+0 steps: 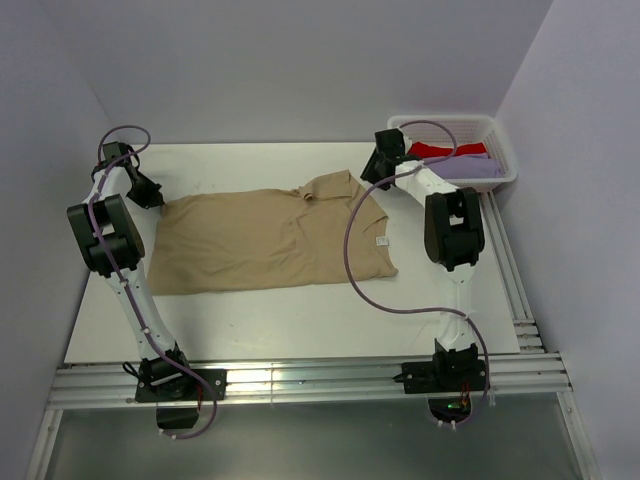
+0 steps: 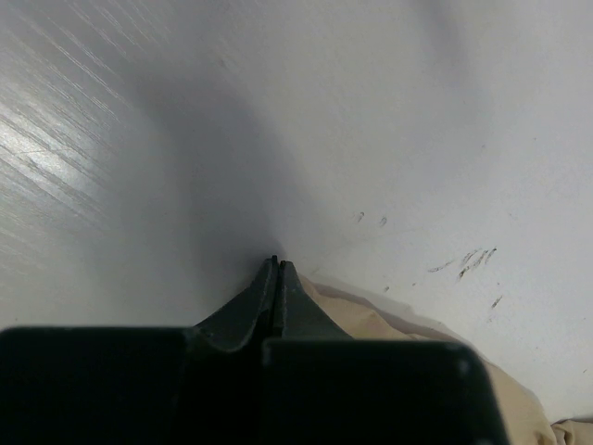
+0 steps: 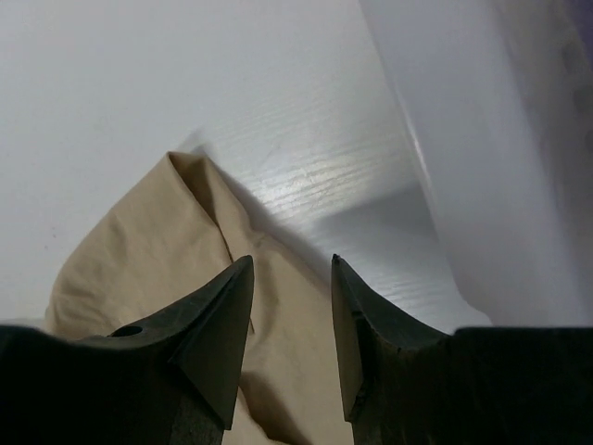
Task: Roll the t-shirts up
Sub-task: Fold the tshirt
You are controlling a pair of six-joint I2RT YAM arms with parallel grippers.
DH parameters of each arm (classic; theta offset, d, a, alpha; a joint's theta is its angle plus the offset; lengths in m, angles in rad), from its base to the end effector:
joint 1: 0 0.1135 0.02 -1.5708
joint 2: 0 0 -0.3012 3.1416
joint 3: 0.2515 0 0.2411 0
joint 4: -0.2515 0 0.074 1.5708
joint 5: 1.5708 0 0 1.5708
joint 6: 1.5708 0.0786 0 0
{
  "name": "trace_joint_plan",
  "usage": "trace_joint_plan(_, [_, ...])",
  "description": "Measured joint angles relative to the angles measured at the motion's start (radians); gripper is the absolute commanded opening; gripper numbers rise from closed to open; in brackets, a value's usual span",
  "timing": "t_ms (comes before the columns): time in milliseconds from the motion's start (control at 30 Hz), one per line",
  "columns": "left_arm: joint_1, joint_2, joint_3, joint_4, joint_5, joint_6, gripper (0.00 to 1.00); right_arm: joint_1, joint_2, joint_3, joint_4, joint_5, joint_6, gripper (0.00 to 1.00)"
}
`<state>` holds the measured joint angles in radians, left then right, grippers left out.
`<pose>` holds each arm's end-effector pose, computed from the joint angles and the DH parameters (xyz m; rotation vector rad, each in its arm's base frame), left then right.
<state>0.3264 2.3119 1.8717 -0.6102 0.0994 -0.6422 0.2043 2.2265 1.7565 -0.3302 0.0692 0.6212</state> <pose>0.5101 0.1644 0.1584 -1.1950 2.3464 -0.2396 0.5349 0.1053 0.1906 0.5277 2.3323 0.3132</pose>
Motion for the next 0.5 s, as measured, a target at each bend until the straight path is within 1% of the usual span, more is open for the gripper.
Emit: trace_joint_plan(500, [-0.001,0.000,0.000,0.000,0.001,0.000,0.00,0.092,-0.004,-0.013,-0.008,0.060,-0.095,0.46])
